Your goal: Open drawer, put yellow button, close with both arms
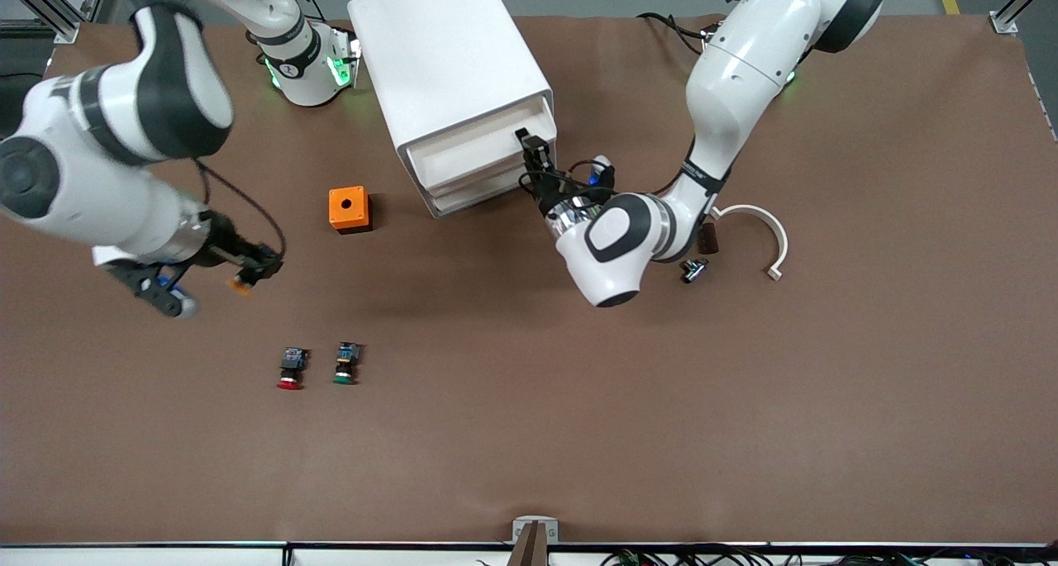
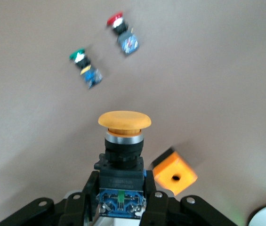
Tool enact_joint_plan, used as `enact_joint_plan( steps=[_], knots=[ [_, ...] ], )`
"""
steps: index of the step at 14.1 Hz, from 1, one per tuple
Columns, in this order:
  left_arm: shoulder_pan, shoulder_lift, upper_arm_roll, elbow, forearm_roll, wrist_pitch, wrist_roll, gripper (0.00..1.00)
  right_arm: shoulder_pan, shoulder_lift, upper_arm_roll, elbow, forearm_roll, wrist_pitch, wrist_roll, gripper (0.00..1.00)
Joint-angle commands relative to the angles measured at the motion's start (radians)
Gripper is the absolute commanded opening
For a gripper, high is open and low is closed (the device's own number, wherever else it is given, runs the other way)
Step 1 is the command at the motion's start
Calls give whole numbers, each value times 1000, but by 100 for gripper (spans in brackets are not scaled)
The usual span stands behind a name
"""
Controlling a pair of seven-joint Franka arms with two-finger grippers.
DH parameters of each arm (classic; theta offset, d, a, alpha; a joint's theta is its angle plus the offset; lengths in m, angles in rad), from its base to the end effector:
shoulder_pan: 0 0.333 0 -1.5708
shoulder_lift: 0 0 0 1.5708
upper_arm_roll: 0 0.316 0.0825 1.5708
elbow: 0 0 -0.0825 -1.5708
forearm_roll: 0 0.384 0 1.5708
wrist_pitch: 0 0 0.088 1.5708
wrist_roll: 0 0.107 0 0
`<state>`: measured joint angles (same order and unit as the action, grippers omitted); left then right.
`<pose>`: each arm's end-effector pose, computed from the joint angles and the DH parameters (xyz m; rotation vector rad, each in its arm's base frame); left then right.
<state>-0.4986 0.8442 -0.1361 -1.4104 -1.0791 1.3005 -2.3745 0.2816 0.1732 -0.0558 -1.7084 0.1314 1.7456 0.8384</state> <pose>0.4701 -0.4612 0.2356 -1.0283 -1.6246 1.4893 0.5812 0.1475 0.4740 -2.9373 0.9801 0.2741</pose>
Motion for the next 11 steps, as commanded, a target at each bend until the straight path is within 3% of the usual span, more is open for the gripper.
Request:
enact_joint_plan(
  steps=[1, 9, 11],
  knots=[
    [43, 1, 1, 5, -25, -6, -15, 14, 131, -50, -10, -57, 57, 40, 231, 0],
    [135, 10, 9, 30, -24, 0, -9, 16, 427, -35, -10, -59, 65, 204, 695, 0],
    [138, 10, 10, 30, -24, 0, -9, 22, 470, -20, -10, -63, 65, 235, 778, 0]
  ],
)
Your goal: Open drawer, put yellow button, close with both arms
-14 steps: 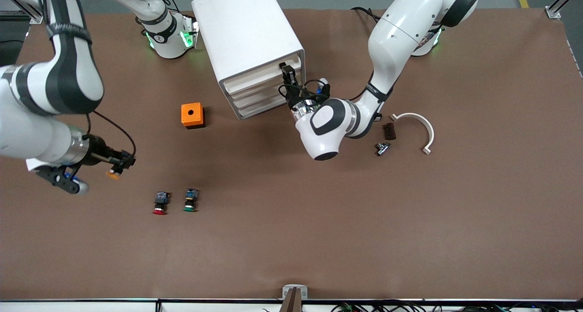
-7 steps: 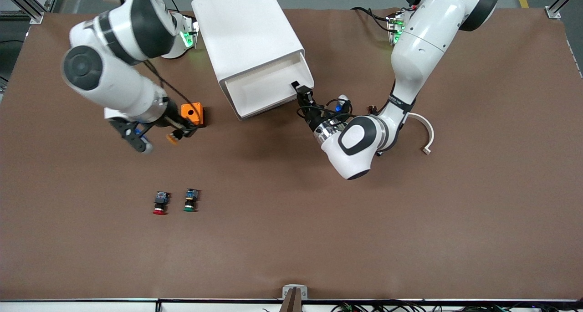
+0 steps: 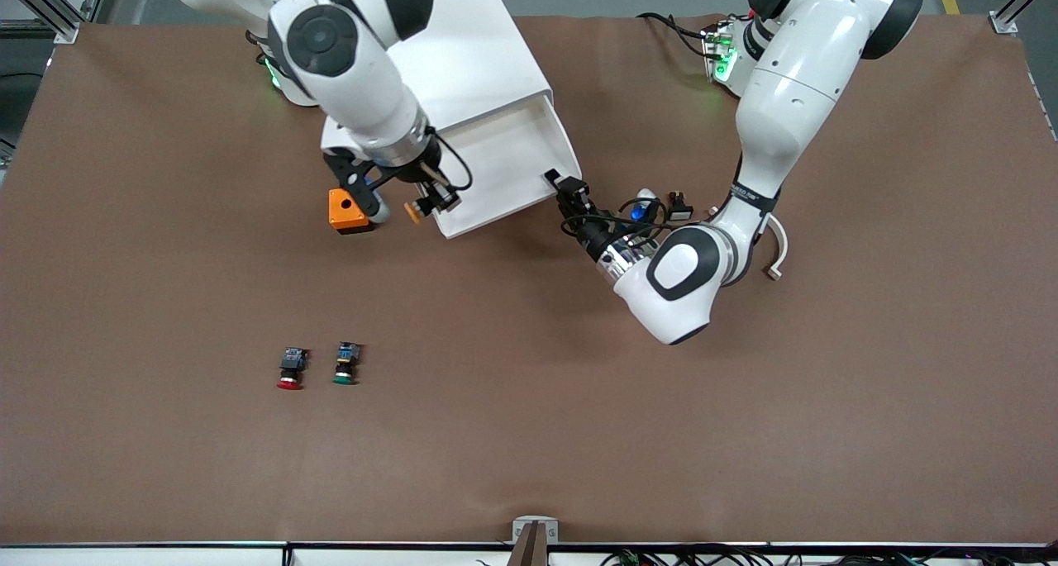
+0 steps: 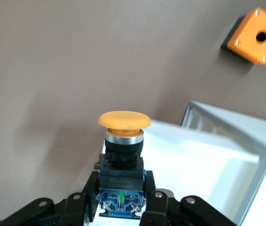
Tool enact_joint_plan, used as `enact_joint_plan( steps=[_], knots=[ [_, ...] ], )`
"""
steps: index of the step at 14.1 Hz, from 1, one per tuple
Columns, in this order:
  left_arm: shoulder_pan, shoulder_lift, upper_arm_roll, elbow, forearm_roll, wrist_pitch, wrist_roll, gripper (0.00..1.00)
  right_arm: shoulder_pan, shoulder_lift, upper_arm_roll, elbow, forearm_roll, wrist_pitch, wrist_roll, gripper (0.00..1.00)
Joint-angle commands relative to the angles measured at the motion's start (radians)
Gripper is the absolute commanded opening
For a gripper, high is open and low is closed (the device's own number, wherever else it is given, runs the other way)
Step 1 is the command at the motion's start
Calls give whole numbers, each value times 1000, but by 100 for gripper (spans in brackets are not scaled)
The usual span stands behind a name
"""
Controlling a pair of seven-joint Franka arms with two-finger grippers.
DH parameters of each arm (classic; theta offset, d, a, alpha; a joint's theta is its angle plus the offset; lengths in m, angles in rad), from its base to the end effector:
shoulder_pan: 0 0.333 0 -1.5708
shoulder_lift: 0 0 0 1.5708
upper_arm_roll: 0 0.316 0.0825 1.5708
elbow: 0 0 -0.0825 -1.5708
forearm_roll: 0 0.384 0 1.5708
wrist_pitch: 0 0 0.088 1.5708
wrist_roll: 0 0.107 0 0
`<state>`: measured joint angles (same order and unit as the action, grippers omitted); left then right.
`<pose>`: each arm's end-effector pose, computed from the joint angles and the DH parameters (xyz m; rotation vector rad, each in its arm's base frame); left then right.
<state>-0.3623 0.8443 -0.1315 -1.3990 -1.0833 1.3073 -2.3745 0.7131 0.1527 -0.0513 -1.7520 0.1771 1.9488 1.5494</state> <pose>0.5335 -0.3924 0.2390 -0.9389 -1.7406 1.5847 0.4749 0.3868 0.4829 -2.6914 1.3819 0.1842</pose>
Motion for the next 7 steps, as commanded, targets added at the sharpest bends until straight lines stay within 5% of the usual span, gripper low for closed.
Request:
enact_joint_plan(
  steps=[1, 2, 4, 7],
  knots=[
    [3, 9, 6, 18, -20, -6, 0, 33, 61, 8, -15, -20, 19, 50, 101, 0],
    [11, 7, 4, 18, -21, -6, 45, 64, 84, 28, -15, -20, 18, 71, 136, 0],
    [11, 7, 4, 40, -41, -5, 150, 95, 127, 62, -16, -18, 15, 119, 196, 0],
    [14, 6, 4, 74, -44, -5, 243, 99, 166, 96, -16, -14, 8, 162, 254, 0]
  ],
)
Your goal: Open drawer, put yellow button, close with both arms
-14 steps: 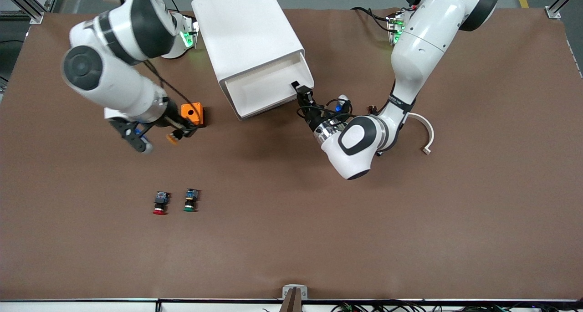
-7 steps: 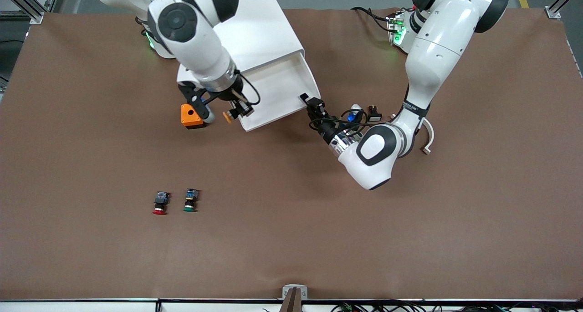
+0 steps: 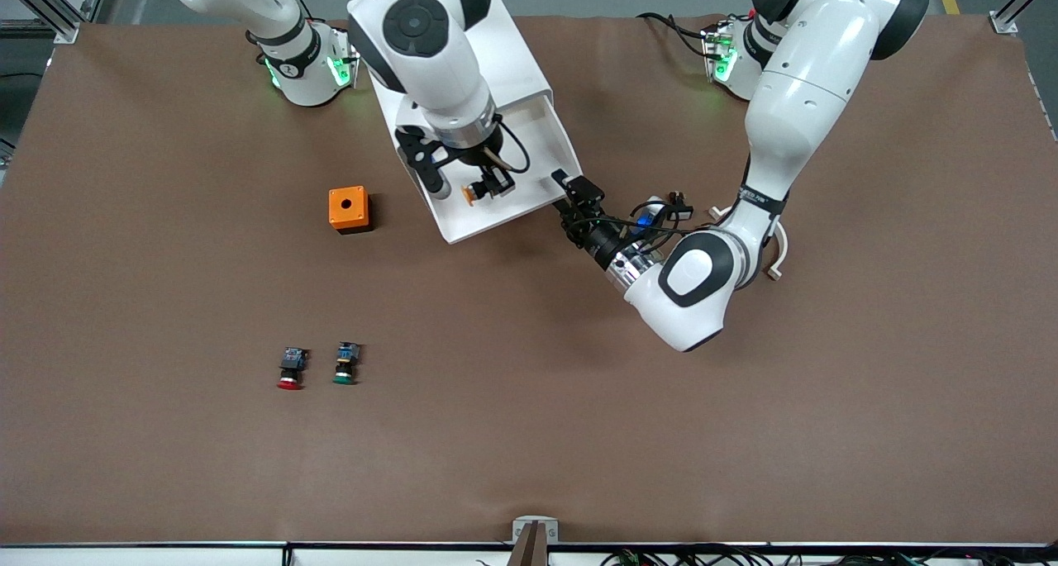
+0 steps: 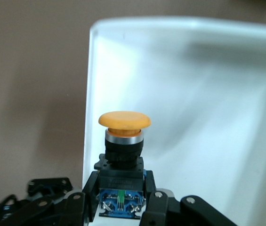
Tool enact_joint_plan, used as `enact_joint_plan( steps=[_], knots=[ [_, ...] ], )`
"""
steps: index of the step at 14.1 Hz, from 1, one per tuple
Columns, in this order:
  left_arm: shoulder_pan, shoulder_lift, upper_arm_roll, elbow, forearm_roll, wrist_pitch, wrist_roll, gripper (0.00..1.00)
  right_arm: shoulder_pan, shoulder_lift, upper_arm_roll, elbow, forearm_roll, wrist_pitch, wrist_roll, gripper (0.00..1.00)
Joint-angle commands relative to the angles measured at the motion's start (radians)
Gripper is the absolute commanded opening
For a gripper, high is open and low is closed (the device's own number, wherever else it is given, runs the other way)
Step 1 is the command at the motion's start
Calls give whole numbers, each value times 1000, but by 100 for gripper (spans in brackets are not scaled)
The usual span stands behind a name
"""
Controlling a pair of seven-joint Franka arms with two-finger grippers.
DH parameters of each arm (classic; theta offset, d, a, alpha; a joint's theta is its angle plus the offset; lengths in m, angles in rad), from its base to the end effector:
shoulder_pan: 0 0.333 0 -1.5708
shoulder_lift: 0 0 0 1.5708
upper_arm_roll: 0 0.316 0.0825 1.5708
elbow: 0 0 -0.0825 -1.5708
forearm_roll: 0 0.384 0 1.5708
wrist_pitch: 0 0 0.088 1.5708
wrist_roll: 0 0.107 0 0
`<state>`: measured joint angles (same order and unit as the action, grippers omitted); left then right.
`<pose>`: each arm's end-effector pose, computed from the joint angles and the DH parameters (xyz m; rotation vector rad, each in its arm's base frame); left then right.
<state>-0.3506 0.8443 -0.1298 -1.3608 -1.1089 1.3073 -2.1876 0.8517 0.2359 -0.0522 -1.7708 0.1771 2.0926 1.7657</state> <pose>0.5487 -0.3901 0.2551 -1.1486 -1.7134 1.7467 0.4343 0.4622 0.4353 -2.6099 1.5048 0.1730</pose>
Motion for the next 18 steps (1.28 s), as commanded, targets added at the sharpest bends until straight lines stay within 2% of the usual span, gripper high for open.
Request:
enact_joint_plan(
  steps=[1, 3, 7, 10, 11, 12, 13, 16, 18],
  knots=[
    [8, 6, 4, 57, -17, -5, 113, 99, 39, 22, -15, 7, 8, 24, 55, 0],
    [13, 2, 18, 91, -8, -5, 286, 100, 55, 36, -15, 11, 4, 24, 78, 0],
    [-1, -2, 107, 143, -2, -2, 601, 100, 58, 37, -15, 11, 1, 9, 104, 0],
    [-22, -36, 131, 164, 133, 48, 817, 100, 55, 37, -15, 11, -1, -5, 107, 3],
    [-27, -54, 128, 164, 199, 84, 885, 100, 52, 37, -17, 11, -2, -5, 106, 9],
    [-45, -79, 128, 164, 262, 110, 940, 100, 47, 37, -17, 13, -4, -5, 101, 42],
    [-59, -100, 128, 163, 321, 151, 986, 100, 47, 37, -17, 13, -10, -5, 103, 99],
    [-100, -157, 119, 157, 461, 289, 1042, 100, 38, 37, -20, 56, -24, -20, 94, 100],
    [-132, -195, 119, 147, 553, 381, 1059, 100, -8, 39, -20, 111, -25, -57, 48, 100]
  ],
)
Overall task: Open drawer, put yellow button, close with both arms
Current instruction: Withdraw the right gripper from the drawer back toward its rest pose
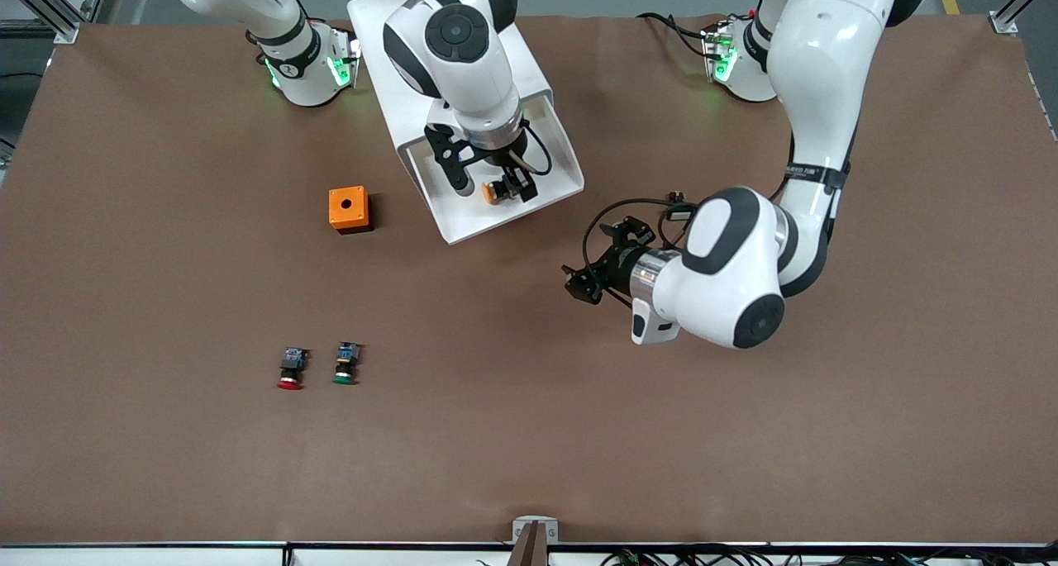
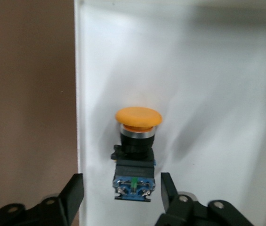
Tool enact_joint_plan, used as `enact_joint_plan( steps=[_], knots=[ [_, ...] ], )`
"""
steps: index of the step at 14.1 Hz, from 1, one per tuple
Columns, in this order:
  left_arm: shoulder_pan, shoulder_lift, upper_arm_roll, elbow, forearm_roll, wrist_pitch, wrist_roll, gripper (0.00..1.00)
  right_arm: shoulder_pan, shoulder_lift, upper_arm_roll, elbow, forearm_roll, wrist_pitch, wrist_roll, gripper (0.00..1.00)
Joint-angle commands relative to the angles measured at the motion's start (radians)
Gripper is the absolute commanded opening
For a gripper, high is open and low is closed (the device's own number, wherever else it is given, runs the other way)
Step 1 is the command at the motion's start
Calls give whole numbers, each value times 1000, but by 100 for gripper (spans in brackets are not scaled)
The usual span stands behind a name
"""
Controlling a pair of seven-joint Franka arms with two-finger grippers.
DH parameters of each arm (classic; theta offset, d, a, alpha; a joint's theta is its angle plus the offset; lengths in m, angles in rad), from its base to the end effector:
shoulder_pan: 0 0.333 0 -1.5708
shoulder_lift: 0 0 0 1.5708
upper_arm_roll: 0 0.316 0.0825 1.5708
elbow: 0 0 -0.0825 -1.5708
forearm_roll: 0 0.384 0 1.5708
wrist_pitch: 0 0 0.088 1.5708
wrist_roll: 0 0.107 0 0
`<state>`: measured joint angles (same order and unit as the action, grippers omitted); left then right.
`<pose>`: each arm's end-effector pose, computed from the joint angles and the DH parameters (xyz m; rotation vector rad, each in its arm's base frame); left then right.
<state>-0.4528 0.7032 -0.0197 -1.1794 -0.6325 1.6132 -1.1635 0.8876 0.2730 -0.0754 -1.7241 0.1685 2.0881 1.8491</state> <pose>0.6158 -0.3789 0.3747 2.5270 1.0839 -0.9200 0.4355 0.4772 0.4337 -2.5644 1.5897 0.1578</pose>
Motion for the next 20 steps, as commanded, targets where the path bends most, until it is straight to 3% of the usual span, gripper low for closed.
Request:
enact_joint_plan(
  steps=[1, 5, 8, 11, 14, 17, 20],
  knots=[
    [-38, -73, 7, -35, 133, 135, 34, 100, -67, 2, 3, 93, -15, -81, -89, 100],
    [-69, -79, -17, -45, 301, 226, 33, 100, -209, 0, 2, 196, -15, -244, -401, 100],
    [-108, -77, -29, -54, 451, 321, 33, 100, -343, -12, -1, 199, -17, -318, -740, 100],
    [-118, -79, -89, -69, 552, 330, 33, 100, -476, -31, -3, 199, -17, -370, -1041, 100],
    [-130, -97, -137, -127, 620, 338, 31, 100, -587, -54, -7, 199, -44, -425, -1311, 100],
    [-171, -110, -137, -172, 628, 363, 19, 100, -673, -92, -6, 199, -128, -489, -1557, 100],
    [-213, -126, -138, -203, 623, 363, 4, 100, -757, -109, -6, 199, -136, -529, -1735, 100]
  ],
)
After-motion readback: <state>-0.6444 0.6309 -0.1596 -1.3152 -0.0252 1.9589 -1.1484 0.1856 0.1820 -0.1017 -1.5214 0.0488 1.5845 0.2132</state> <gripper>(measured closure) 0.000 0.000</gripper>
